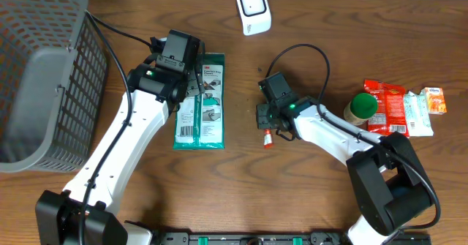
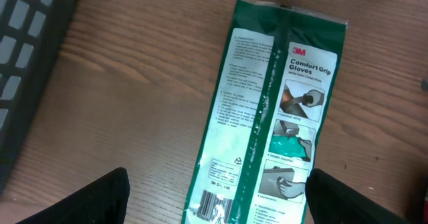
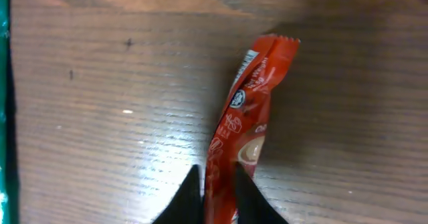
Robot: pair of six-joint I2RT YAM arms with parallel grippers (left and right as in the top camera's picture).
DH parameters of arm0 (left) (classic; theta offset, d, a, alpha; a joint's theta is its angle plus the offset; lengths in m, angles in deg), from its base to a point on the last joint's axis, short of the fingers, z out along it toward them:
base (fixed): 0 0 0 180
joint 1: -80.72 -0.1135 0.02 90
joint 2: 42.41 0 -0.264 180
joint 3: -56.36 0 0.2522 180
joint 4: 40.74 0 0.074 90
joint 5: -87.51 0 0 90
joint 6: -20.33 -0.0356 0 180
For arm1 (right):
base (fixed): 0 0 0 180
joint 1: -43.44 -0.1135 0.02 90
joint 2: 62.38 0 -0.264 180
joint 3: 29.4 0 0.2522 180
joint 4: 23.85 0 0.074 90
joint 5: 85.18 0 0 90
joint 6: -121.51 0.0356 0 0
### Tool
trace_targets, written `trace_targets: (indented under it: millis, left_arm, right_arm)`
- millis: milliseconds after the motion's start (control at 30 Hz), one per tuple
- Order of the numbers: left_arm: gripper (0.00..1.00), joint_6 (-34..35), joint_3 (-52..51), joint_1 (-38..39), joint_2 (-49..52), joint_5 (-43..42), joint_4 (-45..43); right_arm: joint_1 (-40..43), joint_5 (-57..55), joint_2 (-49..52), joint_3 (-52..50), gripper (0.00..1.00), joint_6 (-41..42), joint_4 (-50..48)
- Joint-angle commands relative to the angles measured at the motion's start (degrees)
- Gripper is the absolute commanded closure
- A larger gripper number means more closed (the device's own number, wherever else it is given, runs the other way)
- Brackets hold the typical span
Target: Scan the item barcode
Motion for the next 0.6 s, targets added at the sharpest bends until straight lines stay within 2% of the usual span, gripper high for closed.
trace_targets:
  millis: [0,400,567]
  left_arm:
    - [0.15,-0.33,-0.09,-0.28,-0.61,1.14,0.15]
    - [0.15,-0.33,-0.09,-0.28,-0.61,1.11,0.15]
    - [0.15,-0.33,-0.09,-0.28,-0.61,1.14,0.15]
  right_arm:
    - [-0.59,-3.1,-0.02,-0.09,0.99,0.72,-0.07]
    - [-0.85,-24.85,-4.35,3.89,0.99,-16.33,7.34]
    - [-1.33,-24.74,-4.2,3.82,0.97,-16.24,9.53]
